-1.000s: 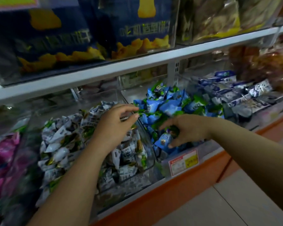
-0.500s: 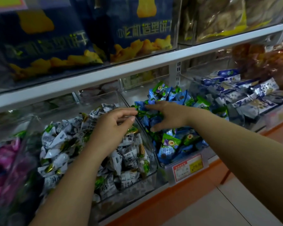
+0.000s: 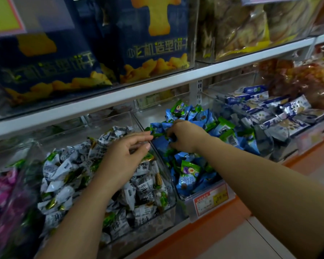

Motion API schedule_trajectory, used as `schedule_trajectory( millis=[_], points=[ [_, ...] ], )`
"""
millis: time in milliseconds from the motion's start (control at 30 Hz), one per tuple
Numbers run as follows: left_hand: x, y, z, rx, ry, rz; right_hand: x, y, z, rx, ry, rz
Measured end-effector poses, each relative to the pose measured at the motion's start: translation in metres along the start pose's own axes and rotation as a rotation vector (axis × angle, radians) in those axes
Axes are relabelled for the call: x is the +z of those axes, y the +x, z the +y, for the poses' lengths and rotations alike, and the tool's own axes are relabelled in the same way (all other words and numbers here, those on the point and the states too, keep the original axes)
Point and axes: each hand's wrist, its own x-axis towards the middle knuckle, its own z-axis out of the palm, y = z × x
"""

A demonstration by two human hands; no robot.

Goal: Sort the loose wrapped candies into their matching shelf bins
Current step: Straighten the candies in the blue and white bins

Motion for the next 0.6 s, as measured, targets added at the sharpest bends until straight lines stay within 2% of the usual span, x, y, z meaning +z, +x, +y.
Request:
schedule_trajectory(
  millis=[433, 600],
  points=[
    [-0.001, -0.001, 0.002, -0.001, 0.004, -0.004, -0.014, -0.002, 0.016, 0.297, 0.44, 0.239],
    [0.0, -0.004, 0.004, -0.007, 0.013, -0.026, -0.025, -0.015, 0.022, 0.347, 0.444, 0.27]
  ],
)
